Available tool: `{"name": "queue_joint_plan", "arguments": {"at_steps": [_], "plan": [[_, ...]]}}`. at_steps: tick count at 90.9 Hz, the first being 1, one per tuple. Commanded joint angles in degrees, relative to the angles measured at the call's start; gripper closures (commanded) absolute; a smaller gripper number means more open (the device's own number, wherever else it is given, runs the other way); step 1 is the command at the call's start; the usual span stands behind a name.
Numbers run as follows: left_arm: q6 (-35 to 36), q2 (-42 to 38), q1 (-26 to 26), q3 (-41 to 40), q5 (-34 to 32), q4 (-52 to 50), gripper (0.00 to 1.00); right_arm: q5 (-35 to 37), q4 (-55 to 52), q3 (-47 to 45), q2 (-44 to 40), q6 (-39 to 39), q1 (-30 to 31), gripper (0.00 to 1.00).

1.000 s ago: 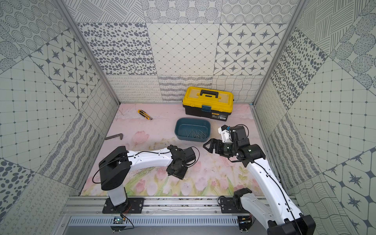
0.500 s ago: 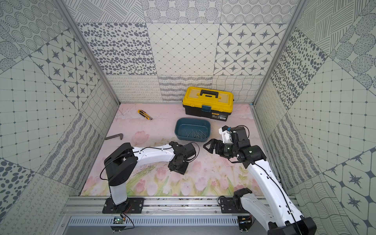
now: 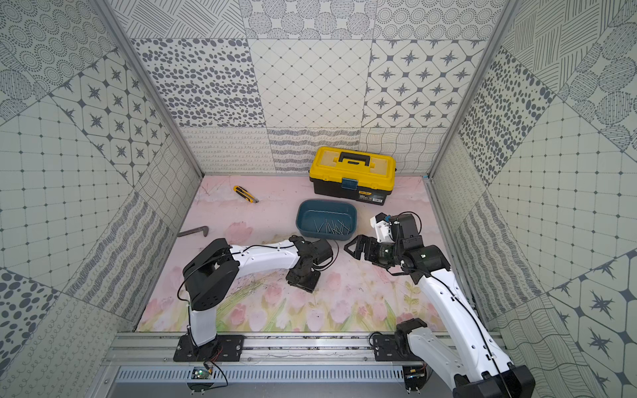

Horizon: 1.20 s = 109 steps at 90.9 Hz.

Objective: Put the nails on the desktop into the storage box
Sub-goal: Pick up the nail from the center of the board.

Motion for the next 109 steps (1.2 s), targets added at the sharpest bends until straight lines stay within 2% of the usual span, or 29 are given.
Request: {"name": "queue_joint_plan", "arguments": {"at_steps": [1,17,48,64,74,93,109], "plan": [[2.6,2.4,0.6,1.4,-2.2,1.6,0.51,-0.3,1.6,0.8,0.2,-0.8,0.2,0.03],[2.0,2.6,0.6,1.9,-2.2,1.8,0.54,-0.7,1.6,0.6,0.1,-0.8,0.2,0.04],[1.2,2.9,0.6,-0.3,-3.4,1.8,0.65,-2.0,1.7,0.8,-0.4,-0.2,0.2,0.03],[1.6,3.5,0.6,-0.3,-3.7,1.6,0.75,-2.3,1.6,1.3,-0.3,0.3,0.2,0.03],[1.9,3.7,0.6,-0.6,-3.5,1.8,0.87,-2.5,1.6,1.4,-0.3,0.6,0.2,0.03],[2.1,3.3,0.7,-2.1,-3.1,2.0,0.99,-2.7,1.9,1.3,-0.3,1.3,0.3,0.03],[2.0,1.3,0.6,-2.9,-2.0,1.6,1.0,-3.0,2.2,1.2,-0.4,1.5,0.4,0.03]]}}
